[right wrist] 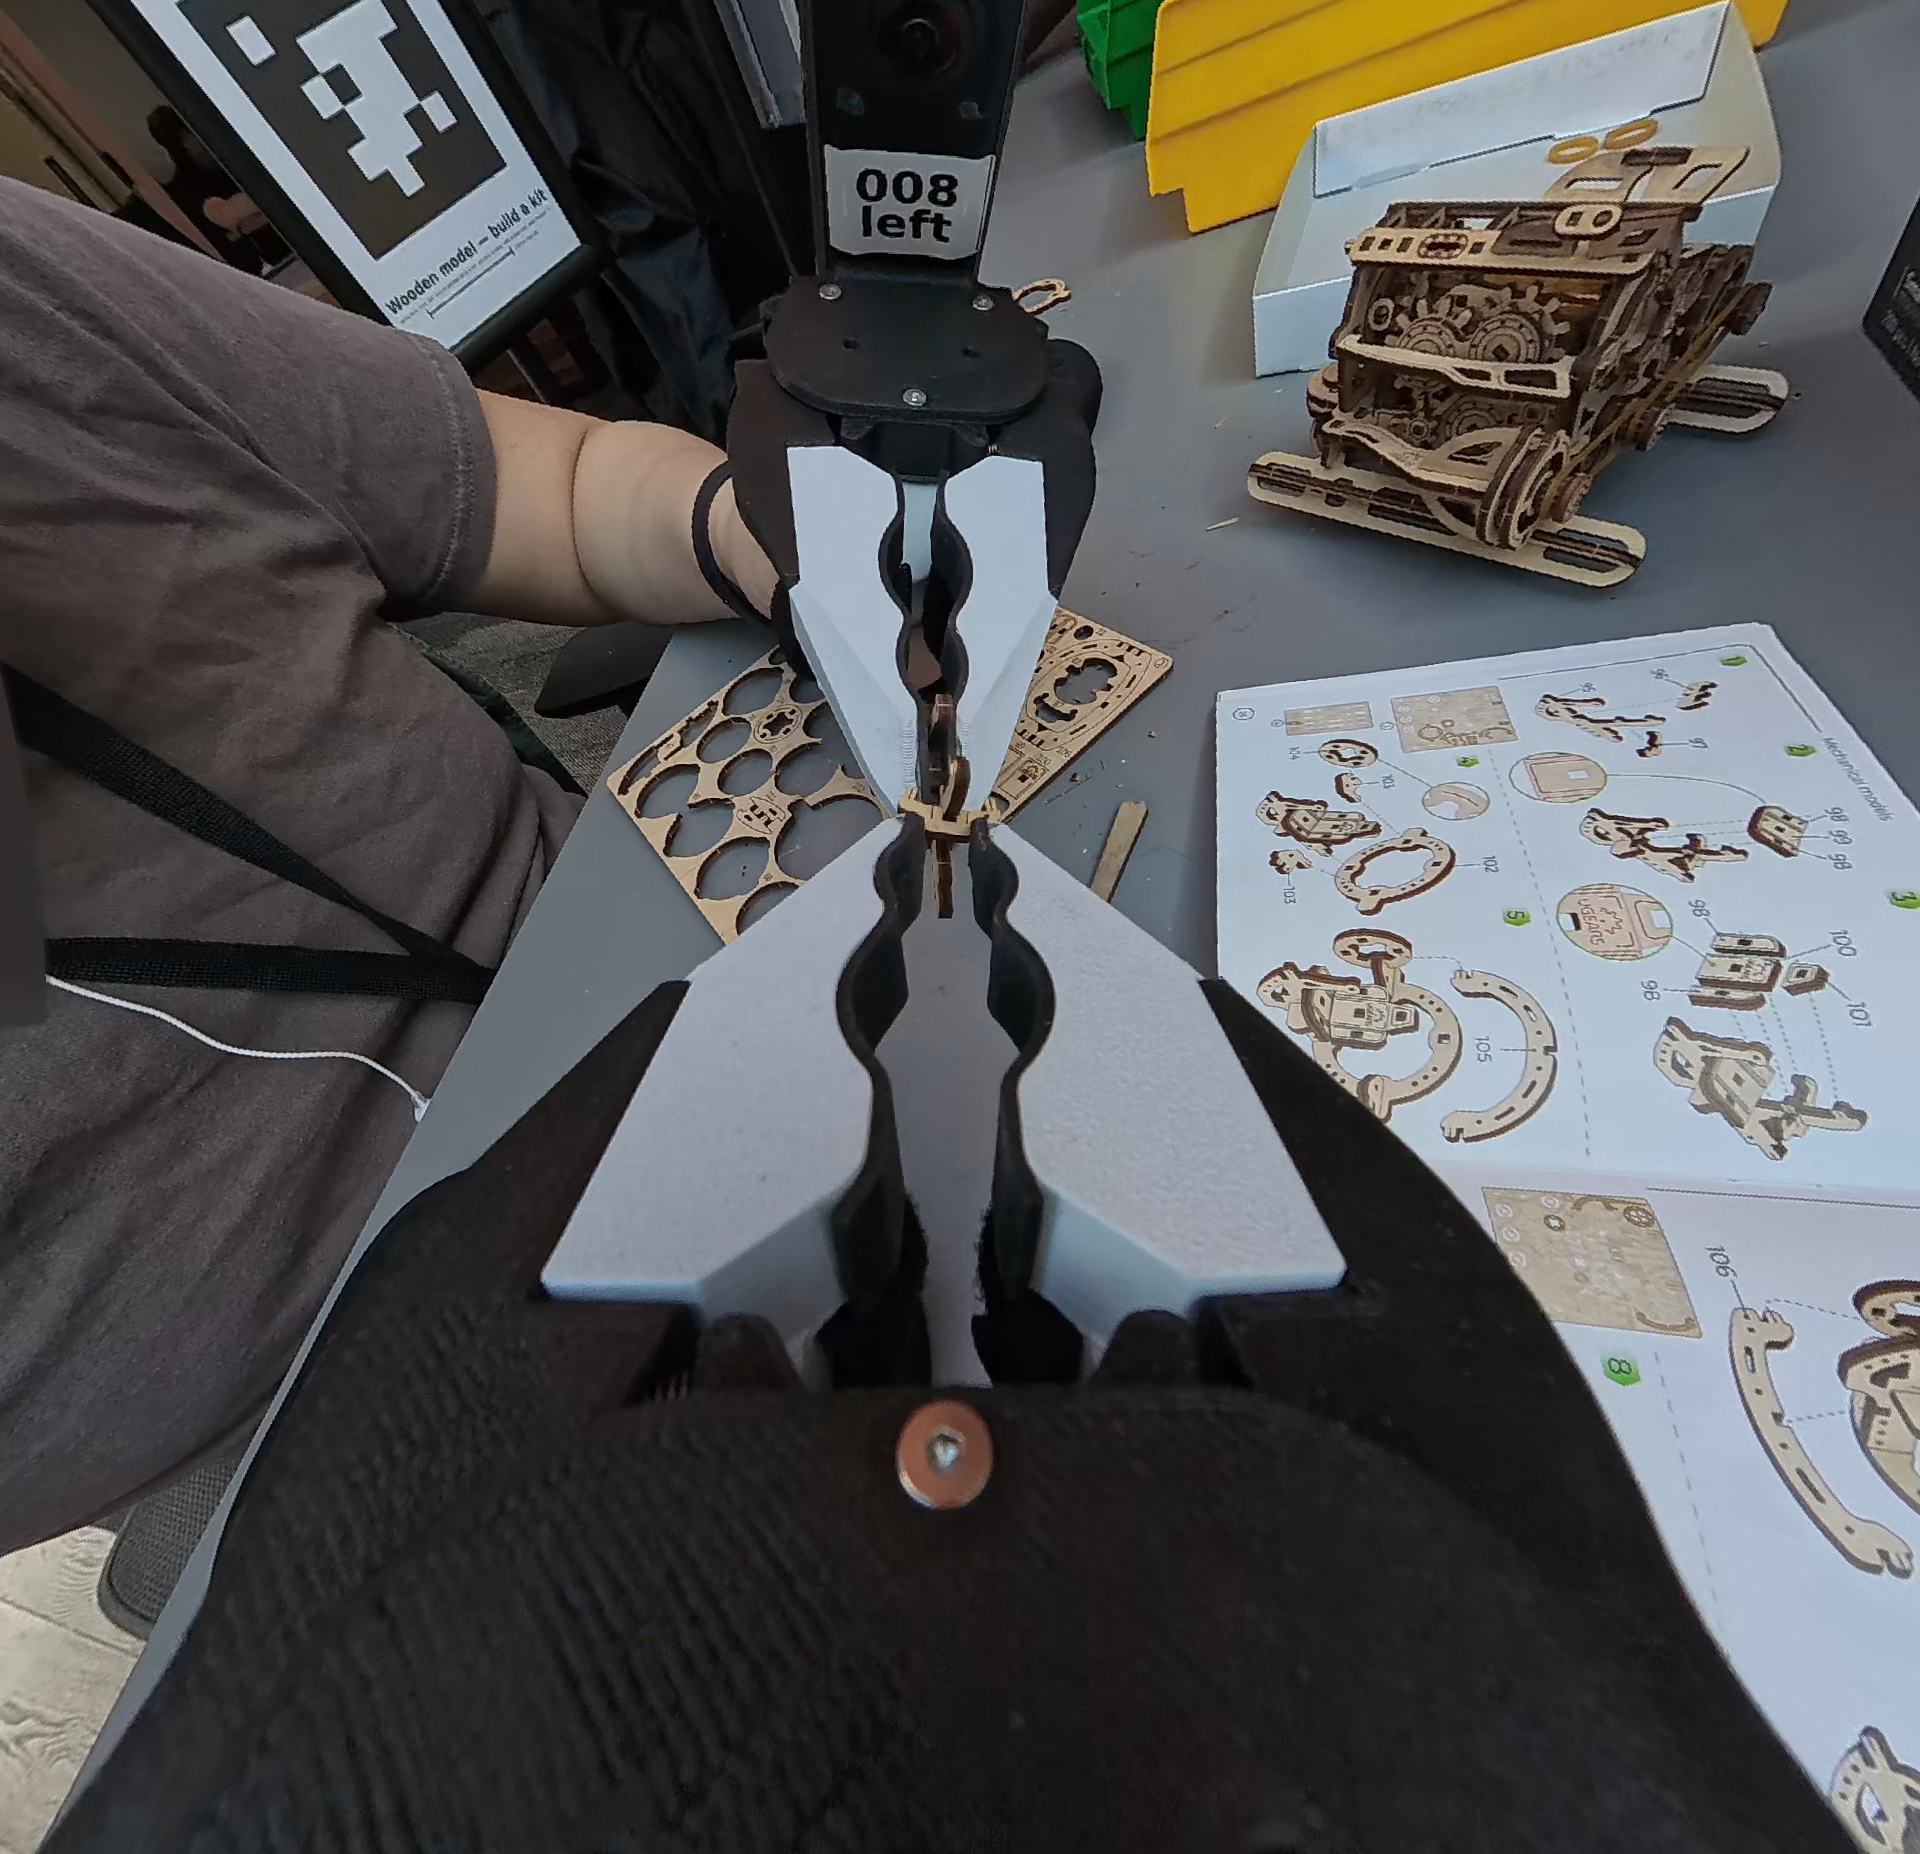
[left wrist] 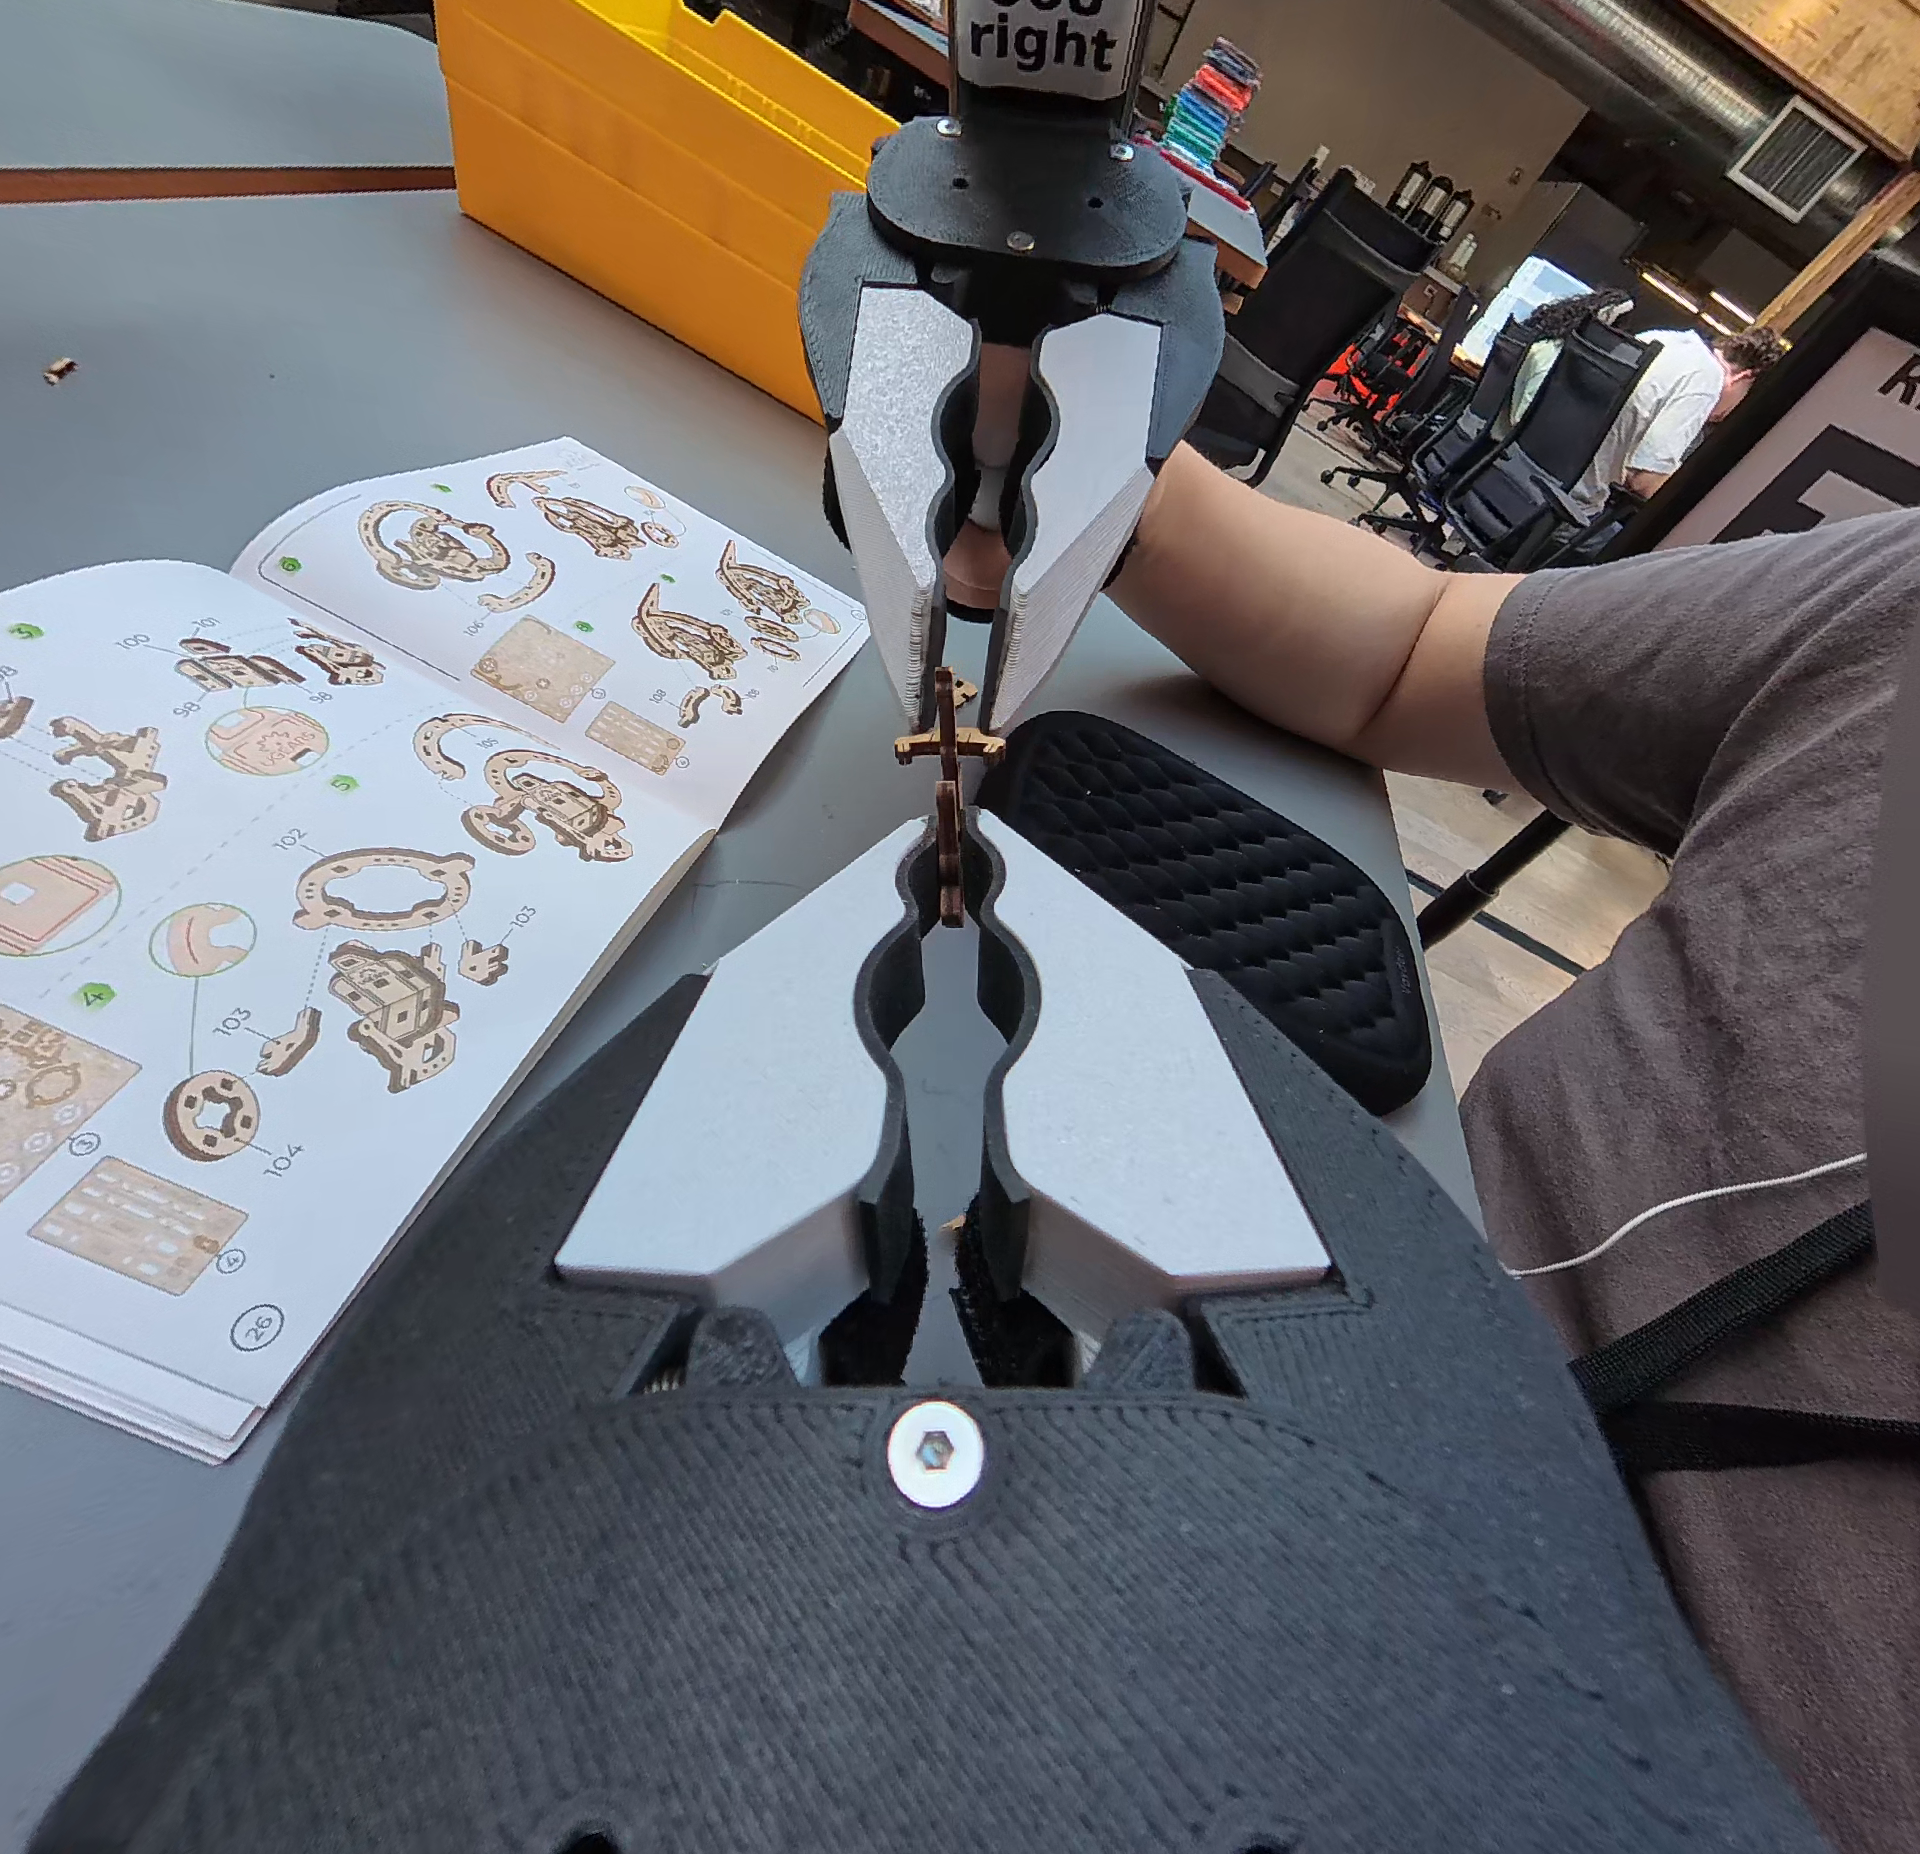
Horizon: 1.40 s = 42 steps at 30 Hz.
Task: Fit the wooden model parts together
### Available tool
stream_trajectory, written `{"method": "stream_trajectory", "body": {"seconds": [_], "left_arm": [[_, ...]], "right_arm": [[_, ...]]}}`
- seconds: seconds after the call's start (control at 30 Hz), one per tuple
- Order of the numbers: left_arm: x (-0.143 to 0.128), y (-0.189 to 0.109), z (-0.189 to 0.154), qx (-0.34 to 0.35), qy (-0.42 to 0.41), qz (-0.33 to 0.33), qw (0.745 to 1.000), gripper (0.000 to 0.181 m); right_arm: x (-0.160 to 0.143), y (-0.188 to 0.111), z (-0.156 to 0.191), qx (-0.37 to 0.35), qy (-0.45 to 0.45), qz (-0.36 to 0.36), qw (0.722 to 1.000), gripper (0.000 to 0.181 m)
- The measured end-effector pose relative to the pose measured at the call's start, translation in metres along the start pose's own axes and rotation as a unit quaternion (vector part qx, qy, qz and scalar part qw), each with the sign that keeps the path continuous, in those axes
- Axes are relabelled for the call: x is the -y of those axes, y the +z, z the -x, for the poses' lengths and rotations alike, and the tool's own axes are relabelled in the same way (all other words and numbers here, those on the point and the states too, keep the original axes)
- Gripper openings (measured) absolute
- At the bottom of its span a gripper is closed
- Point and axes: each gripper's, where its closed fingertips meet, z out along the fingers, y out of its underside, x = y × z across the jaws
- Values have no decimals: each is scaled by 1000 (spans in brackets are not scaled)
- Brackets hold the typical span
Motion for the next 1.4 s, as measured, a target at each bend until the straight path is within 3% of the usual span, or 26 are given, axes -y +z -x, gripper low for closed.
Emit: {"method": "stream_trajectory", "body": {"seconds": [0.23,0.43,0.93,1.4], "left_arm": [[0,0,-1,-1,0,0,1000,0],[0,0,-5,-22,-19,2,1000,0],[-28,6,-2,-35,-34,89,995,0],[-33,8,6,-23,-35,88,995,0]], "right_arm": [[0,1,1,4,-2,-1,1000,7],[1,0,5,-7,-55,-4,998,7],[-25,11,5,18,-41,51,998,7],[-32,13,-4,13,-22,47,999,7]]}}
